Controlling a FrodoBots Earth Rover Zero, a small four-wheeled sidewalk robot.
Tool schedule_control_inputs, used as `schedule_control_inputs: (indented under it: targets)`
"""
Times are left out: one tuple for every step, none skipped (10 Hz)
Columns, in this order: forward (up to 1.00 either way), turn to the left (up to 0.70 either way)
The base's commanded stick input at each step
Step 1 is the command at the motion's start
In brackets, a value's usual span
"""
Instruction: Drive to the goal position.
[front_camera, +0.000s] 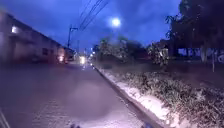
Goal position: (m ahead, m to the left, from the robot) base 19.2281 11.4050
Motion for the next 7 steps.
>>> schedule_control_inputs:
  targets:
    - [0.00, 0.00]
    - [0.00, 0.00]
    - [0.00, 0.00]
    - [0.03, 0.00]
    - [0.50, 0.00]
    - [0.50, 0.00]
    - [0.50, 0.48]
